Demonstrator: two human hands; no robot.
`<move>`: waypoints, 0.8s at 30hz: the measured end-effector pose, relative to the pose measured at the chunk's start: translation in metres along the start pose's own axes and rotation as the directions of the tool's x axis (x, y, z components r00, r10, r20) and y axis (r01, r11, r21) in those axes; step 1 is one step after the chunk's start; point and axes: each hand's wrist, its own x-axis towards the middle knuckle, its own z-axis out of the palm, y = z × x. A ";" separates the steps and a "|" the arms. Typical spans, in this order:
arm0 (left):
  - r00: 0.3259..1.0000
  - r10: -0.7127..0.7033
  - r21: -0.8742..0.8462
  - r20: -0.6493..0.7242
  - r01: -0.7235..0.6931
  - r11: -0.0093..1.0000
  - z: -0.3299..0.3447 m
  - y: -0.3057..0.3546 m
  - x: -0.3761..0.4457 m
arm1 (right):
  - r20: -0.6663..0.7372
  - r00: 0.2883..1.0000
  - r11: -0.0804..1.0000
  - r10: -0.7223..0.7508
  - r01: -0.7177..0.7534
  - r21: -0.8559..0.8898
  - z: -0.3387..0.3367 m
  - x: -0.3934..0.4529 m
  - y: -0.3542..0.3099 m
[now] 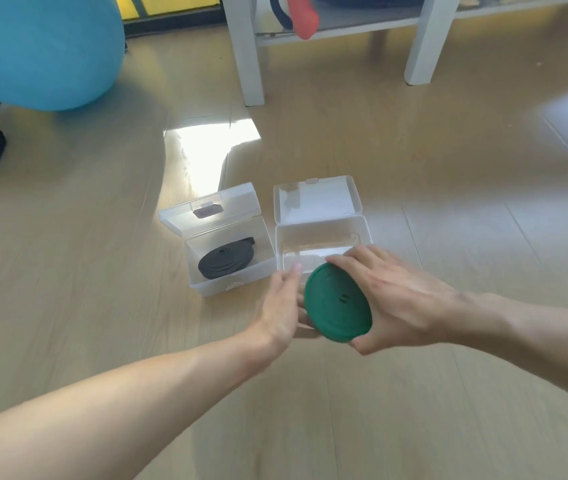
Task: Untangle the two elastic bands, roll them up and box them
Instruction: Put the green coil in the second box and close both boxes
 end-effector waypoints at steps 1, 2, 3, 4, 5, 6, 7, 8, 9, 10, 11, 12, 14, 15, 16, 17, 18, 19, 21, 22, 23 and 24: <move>0.997 0.057 0.179 -0.045 -0.049 0.983 -0.005 -0.002 0.013 | 0.000 0.998 0.998 0.056 -0.056 0.040 0.002 0.006 0.009; 0.994 0.107 0.427 -0.035 -0.082 0.901 -0.011 -0.003 0.026 | -0.004 0.993 0.990 0.114 -0.113 0.084 0.003 0.012 0.018; 0.992 0.127 0.667 0.001 -0.095 0.739 -0.019 -0.007 0.037 | -0.008 0.986 0.979 0.166 -0.164 0.123 0.005 0.018 0.026; 0.991 0.129 0.819 0.027 -0.096 0.566 -0.027 -0.009 0.047 | -0.013 0.977 0.966 0.211 -0.207 0.156 0.006 0.023 0.033; 0.990 0.131 0.884 0.050 -0.105 0.455 -0.032 -0.011 0.054 | -0.020 0.969 0.952 0.248 -0.240 0.189 0.007 0.028 0.038; 0.985 0.148 0.905 0.087 -0.141 0.401 -0.036 -0.013 0.059 | -0.029 0.961 0.939 0.275 -0.263 0.220 0.007 0.032 0.041; 0.974 0.178 0.907 0.139 -0.197 0.372 -0.039 -0.016 0.061 | -0.036 0.956 0.930 0.292 -0.275 0.245 0.008 0.035 0.043; 0.960 0.205 0.899 0.193 -0.256 0.354 -0.040 -0.020 0.060 | -0.036 0.953 0.924 0.300 -0.280 0.261 0.008 0.037 0.043; 0.946 0.223 0.888 0.234 -0.301 0.346 -0.039 -0.026 0.057 | -0.030 0.954 0.922 0.298 -0.279 0.268 0.009 0.038 0.042; 0.934 0.243 0.876 0.262 -0.336 0.345 -0.039 -0.033 0.054 | -0.015 0.958 0.924 0.288 -0.274 0.267 0.011 0.038 0.040; 0.926 0.261 0.868 0.275 -0.355 0.347 -0.038 -0.040 0.049 | 0.010 0.962 0.928 0.273 -0.266 0.259 0.014 0.037 0.038; 0.919 0.275 0.861 0.283 -0.369 0.349 -0.038 -0.047 0.045 | 0.047 0.965 0.934 0.257 -0.260 0.247 0.018 0.036 0.035; 0.914 0.271 0.851 0.302 -0.387 0.356 -0.039 -0.056 0.038 | 0.131 0.965 0.946 0.228 -0.251 0.207 0.029 0.031 0.029; 0.912 0.262 0.845 0.315 -0.396 0.360 -0.039 -0.058 0.036 | 0.161 0.962 0.949 0.222 -0.251 0.189 0.035 0.028 0.026; 0.908 0.258 0.840 0.330 -0.407 0.359 -0.040 -0.058 0.035 | 0.174 0.959 0.949 0.225 -0.256 0.186 0.041 0.025 0.025; 0.902 0.260 0.836 0.344 -0.421 0.352 -0.041 -0.057 0.035 | 0.176 0.955 0.940 0.241 -0.274 0.202 0.046 0.023 0.024; 0.895 0.266 0.834 0.359 -0.436 0.339 -0.041 -0.057 0.036 | 0.170 0.950 0.924 0.264 -0.299 0.237 0.048 0.022 0.022; 0.887 0.269 0.835 0.375 -0.449 0.318 -0.042 -0.055 0.037 | 0.165 0.943 0.904 0.290 -0.327 0.276 0.050 0.021 0.021; 0.876 0.267 0.839 0.402 -0.469 0.275 -0.044 -0.053 0.040 | 0.139 0.931 0.865 0.339 -0.366 0.343 0.052 0.022 0.018; 0.873 0.260 0.839 0.412 -0.475 0.266 -0.045 -0.052 0.041 | 0.118 0.923 0.844 0.366 -0.383 0.376 0.052 0.023 0.017; 0.871 0.251 0.838 0.421 -0.480 0.259 -0.045 -0.051 0.041 | 0.099 0.912 0.819 0.398 -0.402 0.410 0.052 0.025 0.015; 0.868 0.247 0.836 0.430 -0.487 0.254 -0.044 -0.051 0.042 | 0.087 0.897 0.790 0.433 -0.424 0.443 0.053 0.027 0.014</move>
